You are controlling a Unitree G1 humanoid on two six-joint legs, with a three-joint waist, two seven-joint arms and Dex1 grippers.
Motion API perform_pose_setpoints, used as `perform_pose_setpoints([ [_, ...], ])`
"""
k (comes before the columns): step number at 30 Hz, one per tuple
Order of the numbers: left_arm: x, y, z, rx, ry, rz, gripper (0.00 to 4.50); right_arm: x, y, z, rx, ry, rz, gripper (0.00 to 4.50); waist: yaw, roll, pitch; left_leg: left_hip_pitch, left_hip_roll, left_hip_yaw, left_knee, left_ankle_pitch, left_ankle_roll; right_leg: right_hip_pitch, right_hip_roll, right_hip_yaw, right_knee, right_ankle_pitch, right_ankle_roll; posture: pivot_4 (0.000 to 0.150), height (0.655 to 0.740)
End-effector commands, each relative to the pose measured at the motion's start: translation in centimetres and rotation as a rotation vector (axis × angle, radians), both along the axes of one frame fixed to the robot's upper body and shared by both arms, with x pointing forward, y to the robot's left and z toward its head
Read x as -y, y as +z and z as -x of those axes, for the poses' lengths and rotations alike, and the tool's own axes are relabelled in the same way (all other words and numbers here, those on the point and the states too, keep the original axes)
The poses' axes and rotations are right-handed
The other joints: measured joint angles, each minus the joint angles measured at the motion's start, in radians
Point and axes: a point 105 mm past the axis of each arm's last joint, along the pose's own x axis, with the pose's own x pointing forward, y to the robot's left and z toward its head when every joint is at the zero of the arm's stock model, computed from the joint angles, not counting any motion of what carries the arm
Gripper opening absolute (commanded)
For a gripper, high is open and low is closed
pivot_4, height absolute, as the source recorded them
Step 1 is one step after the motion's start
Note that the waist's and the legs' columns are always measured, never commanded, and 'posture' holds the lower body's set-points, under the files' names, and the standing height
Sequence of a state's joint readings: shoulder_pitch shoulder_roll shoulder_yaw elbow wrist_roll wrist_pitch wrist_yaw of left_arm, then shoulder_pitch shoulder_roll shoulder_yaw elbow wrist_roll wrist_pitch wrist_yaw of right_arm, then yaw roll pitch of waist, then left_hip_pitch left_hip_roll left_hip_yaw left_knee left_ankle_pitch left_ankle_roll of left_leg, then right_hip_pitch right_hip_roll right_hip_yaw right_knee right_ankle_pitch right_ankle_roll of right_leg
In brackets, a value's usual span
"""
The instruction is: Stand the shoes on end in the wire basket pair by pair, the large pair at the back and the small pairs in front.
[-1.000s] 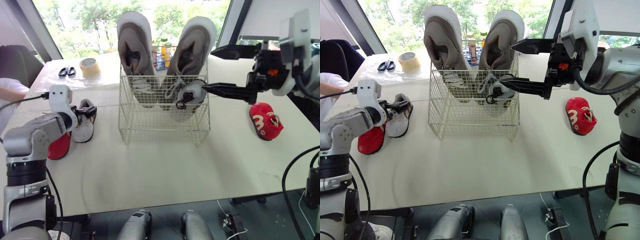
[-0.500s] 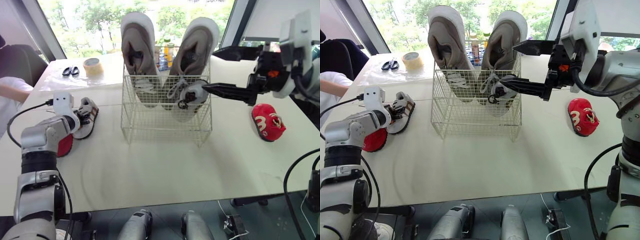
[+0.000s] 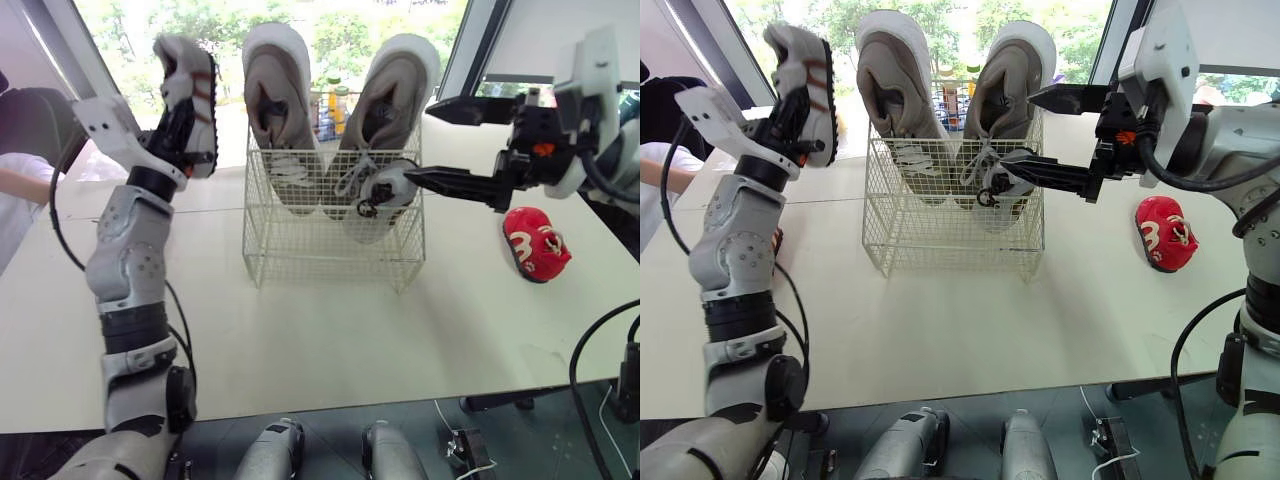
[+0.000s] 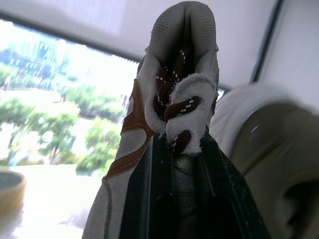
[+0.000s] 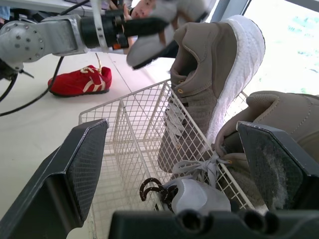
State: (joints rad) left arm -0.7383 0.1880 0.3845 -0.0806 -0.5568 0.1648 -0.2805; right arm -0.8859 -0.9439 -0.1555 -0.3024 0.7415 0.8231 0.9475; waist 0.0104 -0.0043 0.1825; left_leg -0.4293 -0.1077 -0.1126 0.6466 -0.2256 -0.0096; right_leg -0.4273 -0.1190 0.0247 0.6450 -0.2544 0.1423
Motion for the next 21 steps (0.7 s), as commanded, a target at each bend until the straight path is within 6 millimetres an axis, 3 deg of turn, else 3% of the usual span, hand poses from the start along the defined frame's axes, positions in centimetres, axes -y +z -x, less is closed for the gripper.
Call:
perform_pose_setpoints([
  [1,1.2,1.8,3.1,0.197,0.014,-0.029,0.02,-0.4,1.2,0.4,0.056,0.019,-0.003,4.50,0.001,0.000,0.000,0.000,0.000,0.000,0.000,0.000,0.000,0.000,0.000,0.000,0.000,0.000,0.000,0.150,0.7400],
  [16,9.8,-2.4,3.8,0.397,-0.201,-0.076,0.02,-1.2,1.7,0.3,0.044,0.042,0.012,4.50,0.003,-0.001,0.000,0.001,0.000,0.001,0.002,-0.002,0.004,0.002,0.000,0.000,0.000,0.000,0.001,0.150,0.7400],
  [21,10.5,-4.8,2.8,0.387,-0.190,-0.063,0.02,-1.3,1.8,0.5,0.038,0.039,0.023,4.50,0.004,-0.001,0.000,0.001,0.000,0.001,0.002,-0.004,0.007,0.002,0.000,0.000,0.000,0.000,0.001,0.150,0.7400],
])
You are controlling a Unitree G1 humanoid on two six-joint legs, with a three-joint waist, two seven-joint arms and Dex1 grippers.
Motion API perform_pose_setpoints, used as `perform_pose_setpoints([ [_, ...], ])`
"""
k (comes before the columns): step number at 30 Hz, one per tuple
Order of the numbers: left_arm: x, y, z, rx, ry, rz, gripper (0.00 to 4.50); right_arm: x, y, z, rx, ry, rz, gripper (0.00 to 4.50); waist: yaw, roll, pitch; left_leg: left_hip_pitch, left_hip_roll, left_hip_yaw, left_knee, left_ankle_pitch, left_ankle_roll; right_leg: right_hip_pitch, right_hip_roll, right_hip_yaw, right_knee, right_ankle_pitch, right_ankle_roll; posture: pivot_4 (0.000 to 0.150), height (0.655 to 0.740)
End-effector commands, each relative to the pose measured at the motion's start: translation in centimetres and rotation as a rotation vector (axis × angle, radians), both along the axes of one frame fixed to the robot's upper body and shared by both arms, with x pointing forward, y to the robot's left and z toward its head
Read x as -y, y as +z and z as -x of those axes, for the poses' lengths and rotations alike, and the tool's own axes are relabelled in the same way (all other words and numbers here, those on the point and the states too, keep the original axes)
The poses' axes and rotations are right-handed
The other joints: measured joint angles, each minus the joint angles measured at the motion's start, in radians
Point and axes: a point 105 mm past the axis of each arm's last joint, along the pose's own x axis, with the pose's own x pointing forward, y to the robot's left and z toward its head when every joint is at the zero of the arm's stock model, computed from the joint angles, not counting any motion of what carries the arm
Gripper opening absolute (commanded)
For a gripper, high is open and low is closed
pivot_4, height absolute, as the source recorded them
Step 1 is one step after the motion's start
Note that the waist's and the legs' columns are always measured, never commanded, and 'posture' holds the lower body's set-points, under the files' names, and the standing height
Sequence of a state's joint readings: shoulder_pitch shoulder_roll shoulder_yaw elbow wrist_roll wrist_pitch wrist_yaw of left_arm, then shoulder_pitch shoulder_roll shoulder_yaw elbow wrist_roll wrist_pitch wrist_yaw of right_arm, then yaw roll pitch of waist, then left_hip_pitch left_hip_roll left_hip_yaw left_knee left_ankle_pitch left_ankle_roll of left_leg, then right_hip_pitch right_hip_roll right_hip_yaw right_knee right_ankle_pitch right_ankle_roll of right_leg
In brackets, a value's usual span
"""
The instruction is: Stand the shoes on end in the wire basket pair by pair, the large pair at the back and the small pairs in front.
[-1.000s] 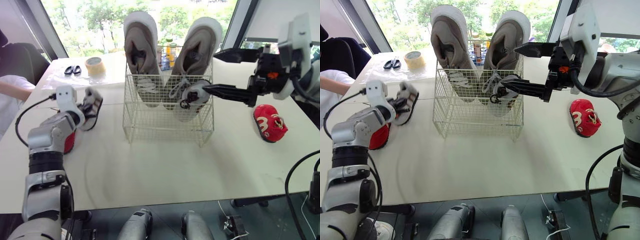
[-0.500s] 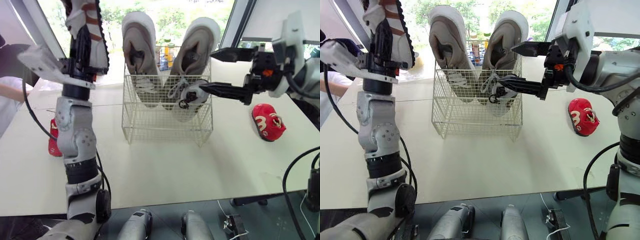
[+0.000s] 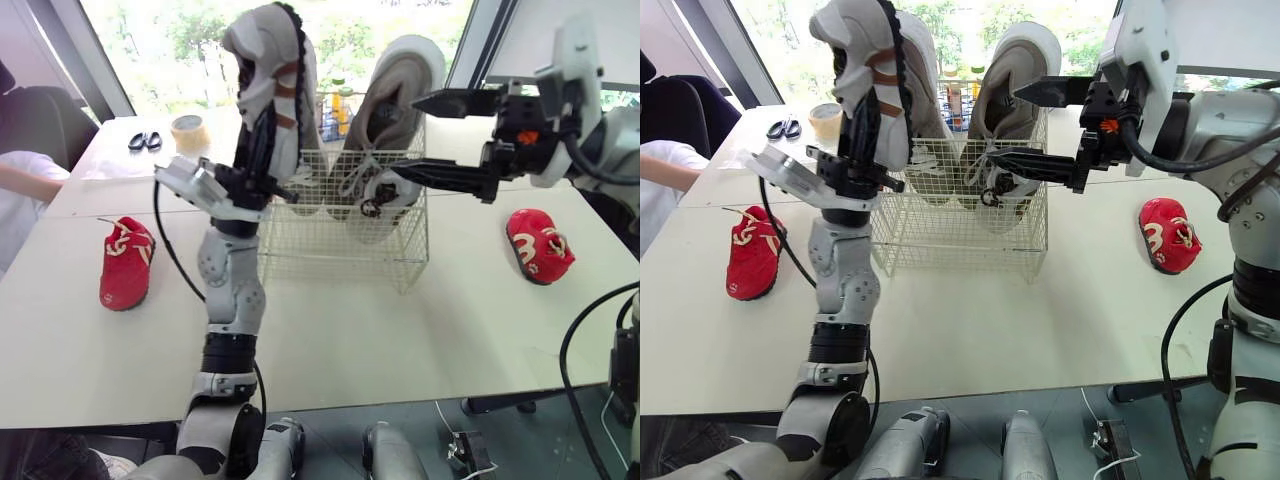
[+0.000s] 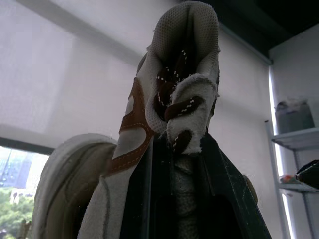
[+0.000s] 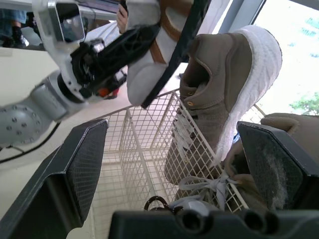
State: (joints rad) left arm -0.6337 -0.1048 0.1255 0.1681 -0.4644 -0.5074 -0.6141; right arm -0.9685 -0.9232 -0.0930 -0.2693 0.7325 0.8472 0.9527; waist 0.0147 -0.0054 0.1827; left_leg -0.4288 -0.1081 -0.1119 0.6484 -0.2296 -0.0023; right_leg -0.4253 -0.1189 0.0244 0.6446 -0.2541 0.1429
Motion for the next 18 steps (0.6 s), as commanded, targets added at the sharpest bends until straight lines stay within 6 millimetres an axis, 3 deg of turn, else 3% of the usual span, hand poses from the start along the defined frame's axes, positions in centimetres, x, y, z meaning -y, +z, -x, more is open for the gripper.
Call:
perform_pose_setpoints([
  [1,0.3,-0.7,-0.1,0.046,0.021,0.005,0.02,-0.1,1.3,0.9,0.050,0.009,0.009,4.50,0.000,0.000,0.000,0.000,0.000,0.000,0.000,-0.001,0.001,0.000,0.000,0.000,0.000,0.000,0.000,0.150,0.7400],
  [8,0.1,-3.5,-2.1,0.016,0.139,0.014,0.02,-0.2,1.5,1.3,0.039,0.006,0.012,4.50,0.004,0.000,0.000,0.000,0.000,0.000,0.000,-0.001,0.001,0.000,0.000,0.000,0.000,0.000,0.000,0.150,0.7400],
  [18,1.3,-6.8,-3.0,-0.057,0.147,-0.056,0.02,-0.3,1.5,1.5,0.036,0.006,0.010,4.50,0.027,0.001,-0.002,0.002,-0.001,-0.001,0.003,-0.001,0.001,0.003,0.000,-0.001,0.001,0.001,0.002,0.150,0.7400],
])
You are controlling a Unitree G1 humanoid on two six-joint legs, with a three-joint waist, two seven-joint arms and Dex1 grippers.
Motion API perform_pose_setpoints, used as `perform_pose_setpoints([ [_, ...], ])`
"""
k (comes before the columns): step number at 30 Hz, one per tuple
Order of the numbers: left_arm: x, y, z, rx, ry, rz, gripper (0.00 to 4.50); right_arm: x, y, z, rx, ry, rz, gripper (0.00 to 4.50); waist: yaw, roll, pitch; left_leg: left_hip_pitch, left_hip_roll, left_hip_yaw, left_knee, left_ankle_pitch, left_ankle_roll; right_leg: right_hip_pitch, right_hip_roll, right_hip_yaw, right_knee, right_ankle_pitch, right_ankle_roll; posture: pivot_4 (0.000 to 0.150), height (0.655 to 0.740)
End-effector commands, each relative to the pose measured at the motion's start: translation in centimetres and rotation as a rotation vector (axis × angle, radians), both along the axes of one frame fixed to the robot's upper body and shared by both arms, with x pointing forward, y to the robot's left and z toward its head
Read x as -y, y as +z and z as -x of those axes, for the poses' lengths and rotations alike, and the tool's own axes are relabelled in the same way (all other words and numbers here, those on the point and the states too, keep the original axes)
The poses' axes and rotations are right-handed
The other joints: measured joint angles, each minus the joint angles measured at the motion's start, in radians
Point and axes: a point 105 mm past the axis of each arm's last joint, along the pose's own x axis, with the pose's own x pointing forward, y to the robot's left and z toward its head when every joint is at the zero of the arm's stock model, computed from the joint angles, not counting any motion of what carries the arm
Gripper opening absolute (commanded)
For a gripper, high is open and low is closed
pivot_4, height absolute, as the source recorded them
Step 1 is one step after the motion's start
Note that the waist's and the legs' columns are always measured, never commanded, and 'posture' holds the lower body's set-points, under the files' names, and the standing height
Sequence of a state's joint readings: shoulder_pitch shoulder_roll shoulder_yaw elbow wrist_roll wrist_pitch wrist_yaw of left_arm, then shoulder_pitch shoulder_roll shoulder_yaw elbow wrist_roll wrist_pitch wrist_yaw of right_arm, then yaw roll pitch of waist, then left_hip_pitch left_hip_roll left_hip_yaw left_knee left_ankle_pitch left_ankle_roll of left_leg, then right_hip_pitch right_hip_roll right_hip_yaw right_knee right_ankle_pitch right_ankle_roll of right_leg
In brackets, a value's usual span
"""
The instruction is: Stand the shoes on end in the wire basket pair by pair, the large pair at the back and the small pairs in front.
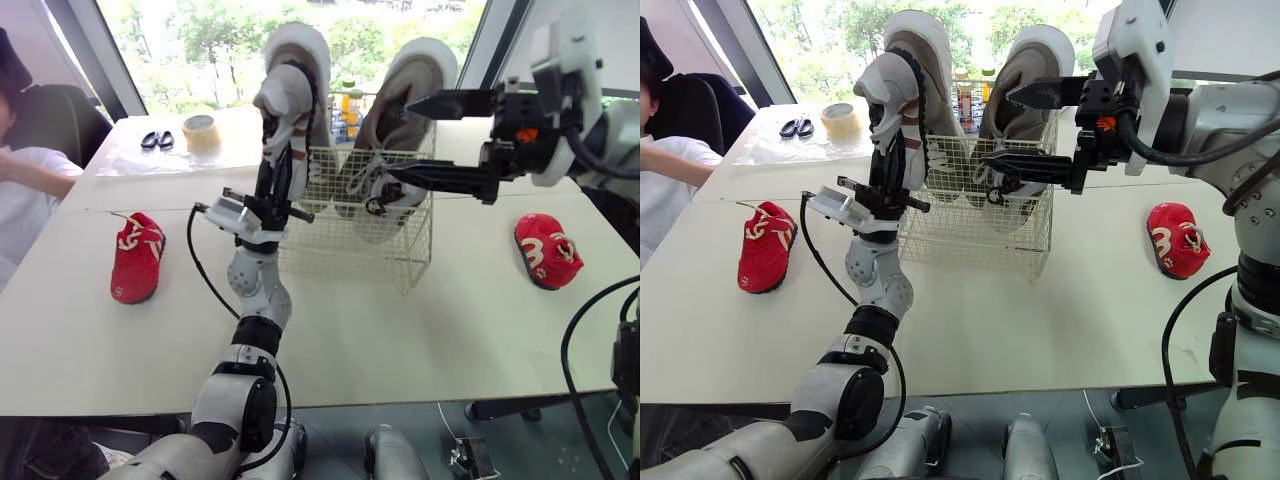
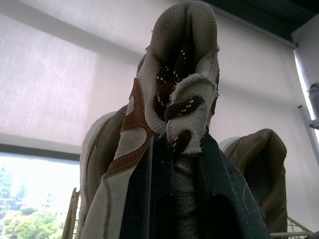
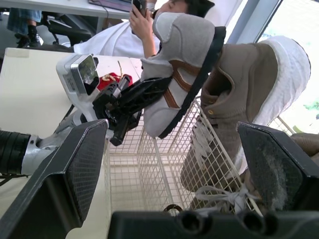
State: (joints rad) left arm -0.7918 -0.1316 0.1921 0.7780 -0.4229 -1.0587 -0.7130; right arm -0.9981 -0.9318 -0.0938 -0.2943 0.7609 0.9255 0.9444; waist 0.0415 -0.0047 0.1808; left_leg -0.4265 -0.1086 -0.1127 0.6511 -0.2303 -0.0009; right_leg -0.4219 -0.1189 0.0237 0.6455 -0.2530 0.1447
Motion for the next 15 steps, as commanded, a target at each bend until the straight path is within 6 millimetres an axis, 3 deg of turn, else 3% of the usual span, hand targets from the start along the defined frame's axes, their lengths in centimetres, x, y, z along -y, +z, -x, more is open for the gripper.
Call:
perform_pose_setpoints([
  [1,0.4,-2.9,-0.5,-0.113,-0.031,-0.021,0.02,0.1,1.3,0.9,0.069,0.001,-0.007,4.50,-0.001,0.001,-0.001,0.000,0.000,0.000,0.000,0.000,0.000,0.000,0.000,0.000,0.000,0.000,0.000,0.150,0.7400],
  [5,0.0,-4.5,-0.5,-0.184,-0.029,-0.010,0.02,0.1,1.2,0.9,0.071,-0.001,-0.014,4.50,-0.003,0.002,-0.004,0.001,0.000,0.000,-0.001,0.000,0.000,0.000,0.000,0.000,0.000,0.000,0.000,0.150,0.7400],
  [6,-0.2,-5.0,-0.6,-0.208,-0.029,-0.004,1.01,0.1,1.1,0.9,0.071,-0.002,-0.015,4.50,-0.003,0.003,-0.004,0.001,0.000,0.000,-0.001,0.000,0.000,0.000,0.000,0.000,0.000,0.000,0.000,0.150,0.7400],
  [10,-0.3,-5.7,-0.7,-0.265,-0.062,0.016,2.87,0.1,1.0,0.8,0.071,0.000,-0.023,4.50,-0.003,0.005,-0.007,0.002,0.001,0.000,-0.002,0.000,0.000,0.001,0.000,0.000,0.000,0.000,0.000,0.150,0.7400],
  [13,-0.8,-4.3,-1.0,-0.251,-0.055,0.054,4.41,-0.1,0.9,0.7,0.073,0.003,-0.028,4.50,-0.003,0.005,-0.007,0.002,0.000,0.000,-0.002,0.000,0.000,0.001,0.000,0.000,0.000,0.000,0.000,0.150,0.7400],
  [15,-1.1,-3.3,-1.3,-0.241,-0.055,0.088,4.47,-0.1,0.9,0.7,0.074,0.005,-0.030,4.50,-0.003,0.005,-0.007,0.002,0.000,0.000,-0.002,0.000,0.000,0.001,0.000,0.000,0.000,0.000,0.000,0.150,0.7400],
])
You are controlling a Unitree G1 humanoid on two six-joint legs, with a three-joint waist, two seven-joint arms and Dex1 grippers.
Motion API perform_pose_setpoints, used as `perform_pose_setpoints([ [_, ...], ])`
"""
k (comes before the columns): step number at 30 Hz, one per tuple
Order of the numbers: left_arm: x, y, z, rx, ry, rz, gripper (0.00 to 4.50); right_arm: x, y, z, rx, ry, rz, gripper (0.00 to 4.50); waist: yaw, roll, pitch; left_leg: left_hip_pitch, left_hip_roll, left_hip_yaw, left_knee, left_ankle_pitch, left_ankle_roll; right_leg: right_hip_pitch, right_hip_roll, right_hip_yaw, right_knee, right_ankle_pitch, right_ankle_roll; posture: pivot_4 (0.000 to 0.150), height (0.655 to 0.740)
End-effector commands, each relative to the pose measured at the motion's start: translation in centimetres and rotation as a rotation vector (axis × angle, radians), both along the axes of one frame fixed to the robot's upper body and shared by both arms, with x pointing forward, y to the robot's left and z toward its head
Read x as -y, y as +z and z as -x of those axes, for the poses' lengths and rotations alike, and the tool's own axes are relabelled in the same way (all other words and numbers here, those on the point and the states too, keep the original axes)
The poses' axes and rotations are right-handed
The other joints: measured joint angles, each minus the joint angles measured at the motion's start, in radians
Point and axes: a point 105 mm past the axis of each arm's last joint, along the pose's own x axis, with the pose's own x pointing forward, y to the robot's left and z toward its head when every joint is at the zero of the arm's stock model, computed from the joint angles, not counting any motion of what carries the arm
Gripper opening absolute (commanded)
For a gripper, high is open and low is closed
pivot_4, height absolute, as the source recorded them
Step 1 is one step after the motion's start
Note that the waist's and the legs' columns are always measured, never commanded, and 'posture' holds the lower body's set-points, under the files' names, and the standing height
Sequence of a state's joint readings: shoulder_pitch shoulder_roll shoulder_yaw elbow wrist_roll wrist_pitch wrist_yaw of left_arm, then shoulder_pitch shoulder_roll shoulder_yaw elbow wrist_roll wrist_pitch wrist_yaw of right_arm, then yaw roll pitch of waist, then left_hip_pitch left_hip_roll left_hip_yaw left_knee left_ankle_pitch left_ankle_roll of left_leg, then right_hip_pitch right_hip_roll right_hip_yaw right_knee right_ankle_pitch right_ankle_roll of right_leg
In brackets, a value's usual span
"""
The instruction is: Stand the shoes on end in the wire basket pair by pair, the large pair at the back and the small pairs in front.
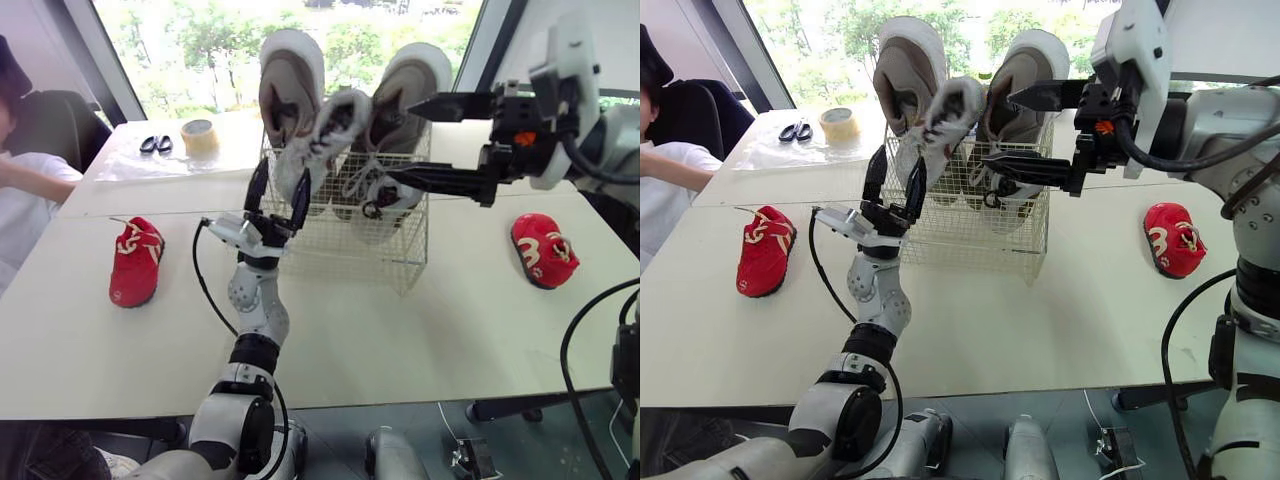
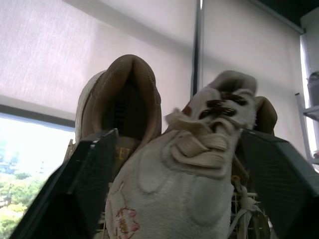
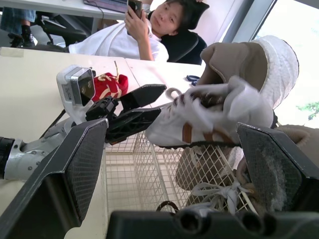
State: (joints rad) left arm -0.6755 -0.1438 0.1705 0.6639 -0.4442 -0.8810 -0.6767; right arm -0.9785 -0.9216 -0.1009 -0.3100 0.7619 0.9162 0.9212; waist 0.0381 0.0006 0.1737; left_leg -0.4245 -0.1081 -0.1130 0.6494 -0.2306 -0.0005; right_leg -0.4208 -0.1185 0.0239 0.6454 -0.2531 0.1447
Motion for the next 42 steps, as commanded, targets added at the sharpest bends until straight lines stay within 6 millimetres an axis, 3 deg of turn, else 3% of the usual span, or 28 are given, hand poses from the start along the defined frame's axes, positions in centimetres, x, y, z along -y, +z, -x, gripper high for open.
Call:
perform_pose_setpoints([
  [1,-0.8,-0.3,-0.9,-0.078,0.003,0.051,4.47,-0.1,1.1,0.7,0.066,0.013,-0.019,4.50,0.002,0.000,0.000,0.000,0.000,0.000,0.000,0.000,0.000,0.000,0.000,0.000,0.000,0.000,0.000,0.150,0.7400],
  [5,-1.2,0.1,-1.1,-0.098,-0.002,0.060,4.47,-0.1,1.0,0.7,0.070,0.011,-0.019,4.50,0.001,0.000,0.000,0.000,0.000,0.000,0.000,0.000,0.000,0.000,0.000,0.000,0.000,0.000,0.000,0.150,0.7400],
  [9,-3.0,-0.1,-0.6,-0.157,-0.016,0.101,4.47,0.1,1.0,0.8,0.074,-0.001,-0.020,4.50,-0.003,-0.001,0.000,-0.001,0.000,-0.001,-0.001,0.000,0.000,-0.001,0.000,0.000,0.000,0.000,0.000,0.150,0.7400],
  [15,-3.5,-1.5,1.0,-0.328,-0.174,0.017,4.47,0.3,0.8,0.8,0.072,-0.014,-0.023,4.50,-0.035,0.000,0.000,-0.001,0.001,0.000,-0.003,0.000,0.000,-0.004,0.001,0.001,-0.001,0.000,-0.001,0.150,0.7400],
  [19,-4.1,-2.2,0.3,-0.504,-0.123,-0.081,4.47,0.3,0.7,0.7,0.072,-0.016,-0.032,4.50,-0.030,0.000,0.000,-0.001,0.001,0.000,-0.003,0.000,0.000,-0.004,0.001,0.001,0.000,0.000,-0.001,0.150,0.7400],
  [23,-5.0,-0.8,-0.1,-0.579,-0.100,-0.039,4.47,0.2,0.6,0.6,0.073,-0.017,-0.042,4.50,-0.019,0.000,0.000,0.000,0.000,-0.002,0.000,0.000,0.000,0.000,0.000,0.000,0.000,0.000,-0.001,0.150,0.7400],
  [27,-3.9,3.6,1.6,-0.452,-0.232,-0.063,4.47,0.1,0.3,0.6,0.069,-0.015,-0.053,4.50,-0.025,-0.001,0.001,-0.001,0.000,-0.002,-0.002,0.000,0.000,-0.003,0.000,0.000,0.000,0.000,-0.001,0.150,0.7400],
  [31,-3.5,6.0,3.7,-0.386,-0.371,-0.199,4.47,0.0,0.0,0.5,0.068,-0.015,-0.058,4.50,-0.024,-0.002,0.002,-0.003,0.000,-0.002,-0.003,0.000,0.000,-0.005,0.000,0.000,0.000,0.000,-0.001,0.150,0.7400],
  [36,-3.9,7.6,6.0,-0.386,-0.521,-0.393,4.47,0.0,-0.1,0.6,0.076,-0.015,-0.068,4.50,-0.028,-0.002,0.002,-0.002,0.000,-0.001,-0.003,0.000,0.000,-0.004,0.000,0.000,-0.001,0.000,-0.001,0.150,0.7400],
  [38,-3.7,8.2,5.9,-0.387,-0.528,-0.468,4.47,-0.1,-0.2,0.6,0.080,-0.015,-0.075,4.50,-0.028,-0.002,0.002,-0.002,0.000,-0.001,-0.003,0.000,0.000,-0.005,0.000,0.000,-0.001,0.000,-0.001,0.150,0.7400],
  [42,-2.5,8.8,3.5,-0.396,-0.434,-0.569,4.47,-0.2,-0.4,0.6,0.087,-0.020,-0.085,4.50,-0.022,-0.003,0.003,-0.002,0.000,-0.002,-0.002,0.000,0.000,-0.002,0.000,-0.001,-0.001,0.000,-0.001,0.150,0.7400],
])
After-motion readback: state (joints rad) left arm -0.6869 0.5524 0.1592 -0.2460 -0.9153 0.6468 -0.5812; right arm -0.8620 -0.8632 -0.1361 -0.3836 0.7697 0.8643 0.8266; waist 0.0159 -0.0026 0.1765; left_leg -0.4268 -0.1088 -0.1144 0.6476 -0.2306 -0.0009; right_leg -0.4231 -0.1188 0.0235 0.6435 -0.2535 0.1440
